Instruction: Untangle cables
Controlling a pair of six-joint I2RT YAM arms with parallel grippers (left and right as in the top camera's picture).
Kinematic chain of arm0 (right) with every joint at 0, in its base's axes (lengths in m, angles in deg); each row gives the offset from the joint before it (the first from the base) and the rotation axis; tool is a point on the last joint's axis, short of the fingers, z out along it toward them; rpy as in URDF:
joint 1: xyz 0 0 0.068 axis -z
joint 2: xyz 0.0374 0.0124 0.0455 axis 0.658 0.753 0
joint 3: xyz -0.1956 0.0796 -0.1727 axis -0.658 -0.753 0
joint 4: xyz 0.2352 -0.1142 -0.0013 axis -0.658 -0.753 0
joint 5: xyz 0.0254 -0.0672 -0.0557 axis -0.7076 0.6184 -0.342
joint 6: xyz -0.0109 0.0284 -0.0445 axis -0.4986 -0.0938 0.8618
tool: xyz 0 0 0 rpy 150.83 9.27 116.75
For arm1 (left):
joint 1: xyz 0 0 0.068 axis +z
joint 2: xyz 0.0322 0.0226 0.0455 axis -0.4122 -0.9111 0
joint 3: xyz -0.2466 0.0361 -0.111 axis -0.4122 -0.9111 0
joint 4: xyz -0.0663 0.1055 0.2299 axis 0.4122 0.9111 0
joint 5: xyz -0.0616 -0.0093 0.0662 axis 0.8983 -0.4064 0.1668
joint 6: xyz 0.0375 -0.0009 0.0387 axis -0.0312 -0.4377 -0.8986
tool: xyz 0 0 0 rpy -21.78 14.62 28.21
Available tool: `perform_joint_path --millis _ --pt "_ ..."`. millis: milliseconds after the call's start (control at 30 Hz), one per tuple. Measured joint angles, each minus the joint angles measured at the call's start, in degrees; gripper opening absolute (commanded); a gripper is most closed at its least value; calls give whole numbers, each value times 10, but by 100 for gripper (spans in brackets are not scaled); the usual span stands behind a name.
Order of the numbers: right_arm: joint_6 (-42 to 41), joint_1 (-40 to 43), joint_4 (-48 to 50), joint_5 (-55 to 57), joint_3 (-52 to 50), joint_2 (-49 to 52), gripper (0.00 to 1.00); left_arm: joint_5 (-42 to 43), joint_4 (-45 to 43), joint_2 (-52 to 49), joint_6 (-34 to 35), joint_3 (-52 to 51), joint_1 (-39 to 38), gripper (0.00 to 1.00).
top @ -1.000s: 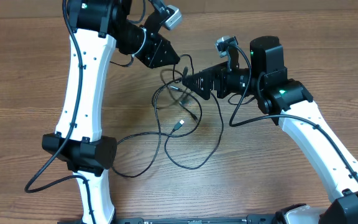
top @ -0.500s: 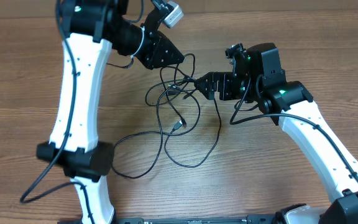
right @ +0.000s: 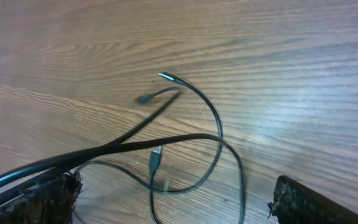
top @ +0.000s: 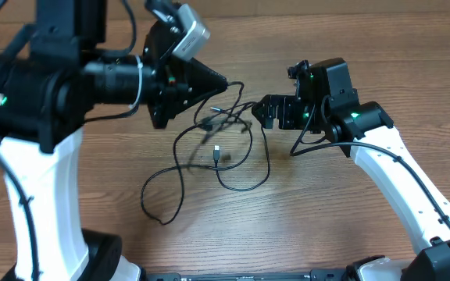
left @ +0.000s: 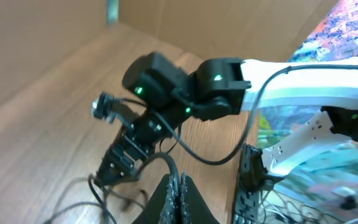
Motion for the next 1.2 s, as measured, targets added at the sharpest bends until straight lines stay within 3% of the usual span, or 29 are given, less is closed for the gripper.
perform_joint_path --millis 267,633,667,700,733,800,867,1200 --pt "0 0 -51 48 0 0 100 -84 -8 28 16 0 0 4" --pt "-10 0 -63 69 0 0 100 -343 -12 30 127 0 0 6" --pt "-11 0 -63 69 0 0 100 -366 -12 30 136 0 0 13" --pt "-12 0 -63 69 0 0 100 -387 -11 30 143 0 0 35" --pt "-13 0 -62 69 0 0 100 -411 -9 30 151 0 0 44" --pt "-13 0 -62 69 0 0 100 -431 -1 30 155 0 0 80" --pt "-14 0 -63 68 0 0 100 -445 12 29 160 0 0 99" --pt "-15 0 -62 51 0 0 100 -449 29 -12 166 -20 0 100"
